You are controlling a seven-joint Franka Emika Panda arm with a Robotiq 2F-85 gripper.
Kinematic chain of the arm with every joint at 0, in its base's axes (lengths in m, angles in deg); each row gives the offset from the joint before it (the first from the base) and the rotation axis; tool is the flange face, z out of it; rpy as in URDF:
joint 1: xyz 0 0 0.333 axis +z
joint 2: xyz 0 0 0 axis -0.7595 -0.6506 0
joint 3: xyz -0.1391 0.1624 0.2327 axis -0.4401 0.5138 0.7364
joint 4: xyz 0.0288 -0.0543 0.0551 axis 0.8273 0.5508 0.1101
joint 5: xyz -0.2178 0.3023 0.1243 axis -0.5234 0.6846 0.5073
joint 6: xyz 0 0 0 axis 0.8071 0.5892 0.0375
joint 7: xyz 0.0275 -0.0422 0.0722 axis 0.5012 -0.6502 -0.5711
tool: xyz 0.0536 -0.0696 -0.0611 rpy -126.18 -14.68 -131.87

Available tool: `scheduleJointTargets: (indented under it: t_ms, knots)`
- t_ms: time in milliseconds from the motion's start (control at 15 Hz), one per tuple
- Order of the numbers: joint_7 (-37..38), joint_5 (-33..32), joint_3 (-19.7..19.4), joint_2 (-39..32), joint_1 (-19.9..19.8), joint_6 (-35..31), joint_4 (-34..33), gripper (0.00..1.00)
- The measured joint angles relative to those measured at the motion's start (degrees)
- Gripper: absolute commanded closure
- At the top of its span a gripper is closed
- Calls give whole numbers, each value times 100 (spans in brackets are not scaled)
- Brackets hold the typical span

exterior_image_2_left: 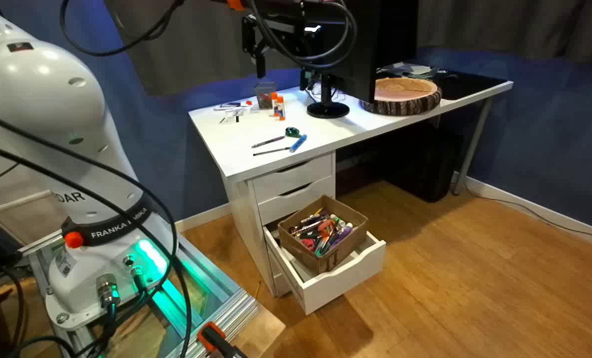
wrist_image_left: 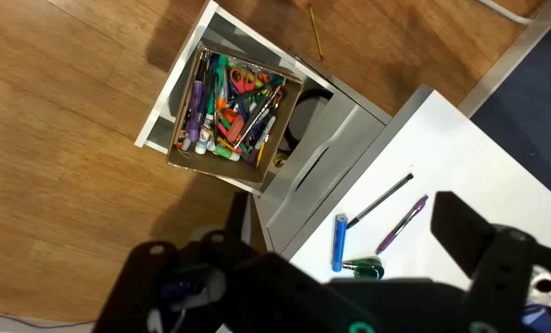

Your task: Remove the orange eraser from the box in the drawer and put it on the table

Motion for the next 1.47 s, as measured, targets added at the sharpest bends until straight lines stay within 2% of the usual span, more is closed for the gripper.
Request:
scheduleJointTargets:
  t_ms: [1200, 1467]
  knots:
    - [-7, 16, 24, -21, -6, 3, -2, 0]
    - [-308, 106, 32, -533, 176, -1, -98, 0]
